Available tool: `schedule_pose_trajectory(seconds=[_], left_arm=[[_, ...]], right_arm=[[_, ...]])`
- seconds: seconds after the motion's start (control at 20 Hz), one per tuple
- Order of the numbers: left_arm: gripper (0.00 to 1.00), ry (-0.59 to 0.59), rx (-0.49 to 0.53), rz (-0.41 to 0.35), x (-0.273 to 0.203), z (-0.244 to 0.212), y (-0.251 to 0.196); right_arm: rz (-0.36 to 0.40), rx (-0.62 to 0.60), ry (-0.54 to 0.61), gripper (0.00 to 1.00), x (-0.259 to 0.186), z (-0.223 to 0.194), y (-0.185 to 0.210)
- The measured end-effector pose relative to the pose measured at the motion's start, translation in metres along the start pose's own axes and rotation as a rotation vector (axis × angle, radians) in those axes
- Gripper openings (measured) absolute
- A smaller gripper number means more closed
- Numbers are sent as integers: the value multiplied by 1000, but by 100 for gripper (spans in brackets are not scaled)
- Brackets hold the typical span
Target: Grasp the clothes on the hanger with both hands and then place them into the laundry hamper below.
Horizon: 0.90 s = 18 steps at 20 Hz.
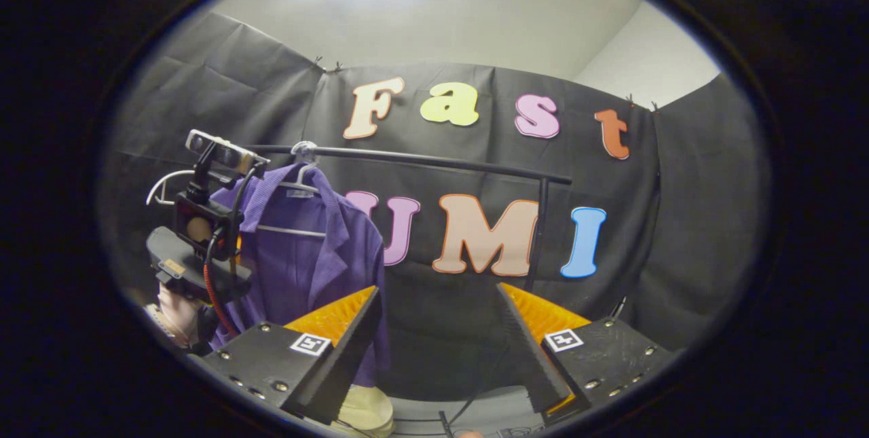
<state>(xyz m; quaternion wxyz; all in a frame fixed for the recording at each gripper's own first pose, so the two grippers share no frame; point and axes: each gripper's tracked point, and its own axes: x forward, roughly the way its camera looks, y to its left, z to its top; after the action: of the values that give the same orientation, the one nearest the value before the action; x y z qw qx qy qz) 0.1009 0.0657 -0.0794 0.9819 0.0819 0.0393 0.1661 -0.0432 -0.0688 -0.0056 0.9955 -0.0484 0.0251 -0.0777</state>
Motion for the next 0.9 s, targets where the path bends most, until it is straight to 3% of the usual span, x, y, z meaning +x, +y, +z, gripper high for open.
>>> schedule_pose_trajectory(seconds=[0.55, 0.9], left_arm=[[2, 19, -6, -118, -9, 3, -1], [2, 7, -25, -265, -21, 10, 5]], right_arm=[[74, 18, 14, 99, 40, -12, 42], [81, 36, 20, 99, 65, -23, 90]])
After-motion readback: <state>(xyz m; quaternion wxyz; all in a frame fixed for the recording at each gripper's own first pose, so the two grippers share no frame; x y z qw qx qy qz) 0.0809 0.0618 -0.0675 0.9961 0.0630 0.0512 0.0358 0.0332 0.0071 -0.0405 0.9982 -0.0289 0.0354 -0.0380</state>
